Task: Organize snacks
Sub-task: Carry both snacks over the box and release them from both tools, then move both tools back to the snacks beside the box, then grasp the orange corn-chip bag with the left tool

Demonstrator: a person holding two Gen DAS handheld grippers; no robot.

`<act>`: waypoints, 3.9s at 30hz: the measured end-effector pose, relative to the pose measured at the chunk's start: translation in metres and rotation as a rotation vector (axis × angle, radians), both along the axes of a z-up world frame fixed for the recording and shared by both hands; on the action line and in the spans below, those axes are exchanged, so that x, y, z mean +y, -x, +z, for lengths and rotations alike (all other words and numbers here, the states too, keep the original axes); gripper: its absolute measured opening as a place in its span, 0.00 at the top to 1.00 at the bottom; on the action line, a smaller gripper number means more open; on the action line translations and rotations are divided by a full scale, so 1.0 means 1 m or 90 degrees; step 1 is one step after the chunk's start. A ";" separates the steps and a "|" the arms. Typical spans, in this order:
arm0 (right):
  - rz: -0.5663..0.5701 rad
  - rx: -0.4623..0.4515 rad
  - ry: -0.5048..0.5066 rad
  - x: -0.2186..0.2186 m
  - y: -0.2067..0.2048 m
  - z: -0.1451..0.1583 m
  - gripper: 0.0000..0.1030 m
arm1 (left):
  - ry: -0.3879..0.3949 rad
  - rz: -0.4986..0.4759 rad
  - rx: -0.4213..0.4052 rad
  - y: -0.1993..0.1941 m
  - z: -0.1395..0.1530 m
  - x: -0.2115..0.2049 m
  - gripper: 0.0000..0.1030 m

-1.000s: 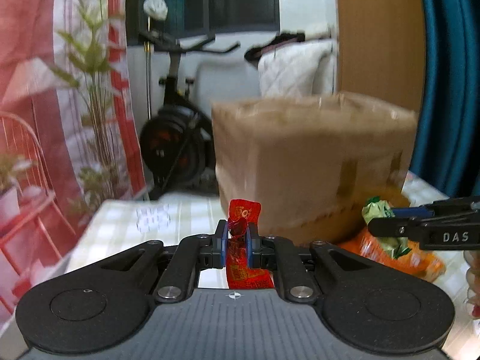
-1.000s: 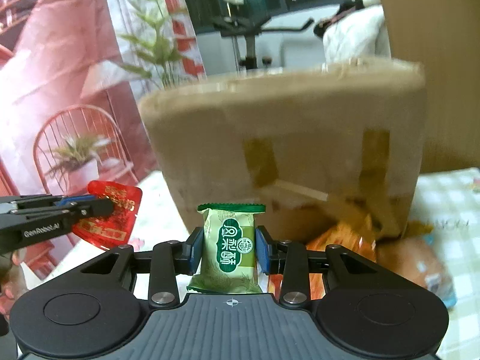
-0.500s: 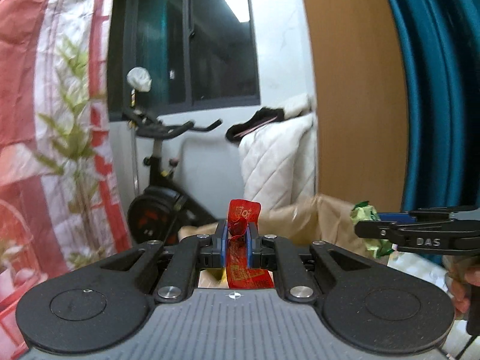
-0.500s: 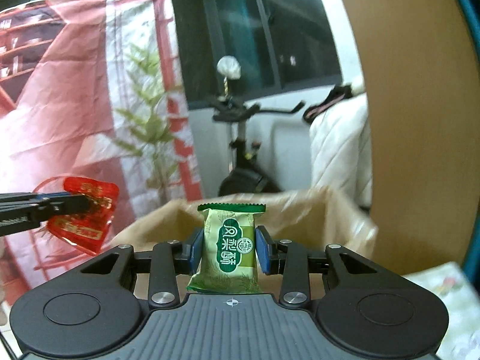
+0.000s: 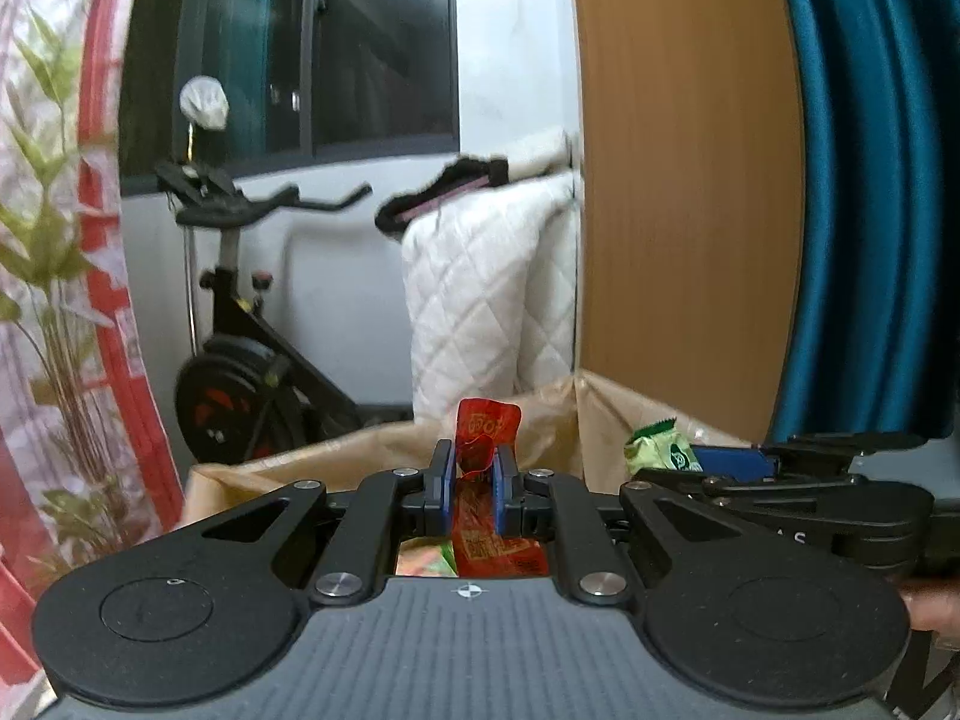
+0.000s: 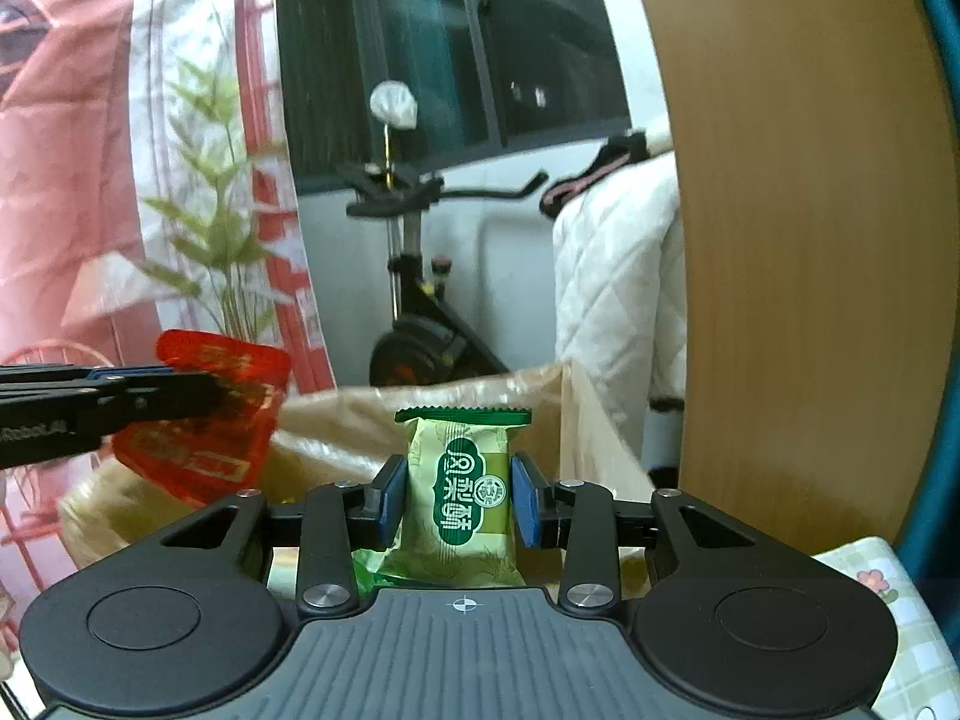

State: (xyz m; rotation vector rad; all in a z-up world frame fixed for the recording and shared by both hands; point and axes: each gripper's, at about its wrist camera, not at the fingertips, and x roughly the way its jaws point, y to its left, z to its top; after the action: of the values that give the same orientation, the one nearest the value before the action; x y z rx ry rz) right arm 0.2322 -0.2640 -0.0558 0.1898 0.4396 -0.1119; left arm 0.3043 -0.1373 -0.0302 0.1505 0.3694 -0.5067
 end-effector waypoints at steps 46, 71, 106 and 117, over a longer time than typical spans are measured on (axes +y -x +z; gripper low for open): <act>-0.001 0.093 -0.018 0.020 0.151 -0.061 0.51 | 0.072 0.098 0.168 0.113 -0.063 0.076 0.50; 0.093 0.184 -0.028 0.056 0.135 -0.121 0.49 | 0.088 0.118 0.279 0.121 -0.123 0.085 0.51; 0.145 0.219 -0.090 0.068 0.138 -0.138 0.62 | 0.149 0.091 0.414 0.110 -0.181 0.080 0.39; 0.172 0.229 -0.088 0.076 0.136 -0.137 0.61 | 0.183 0.086 0.390 0.108 -0.162 0.076 0.15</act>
State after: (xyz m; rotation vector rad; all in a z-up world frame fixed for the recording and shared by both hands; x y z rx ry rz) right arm 0.0958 -0.1882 -0.1928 0.2449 0.8283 0.1526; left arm 0.1959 -0.0611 -0.1920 -0.3162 0.8919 -0.4588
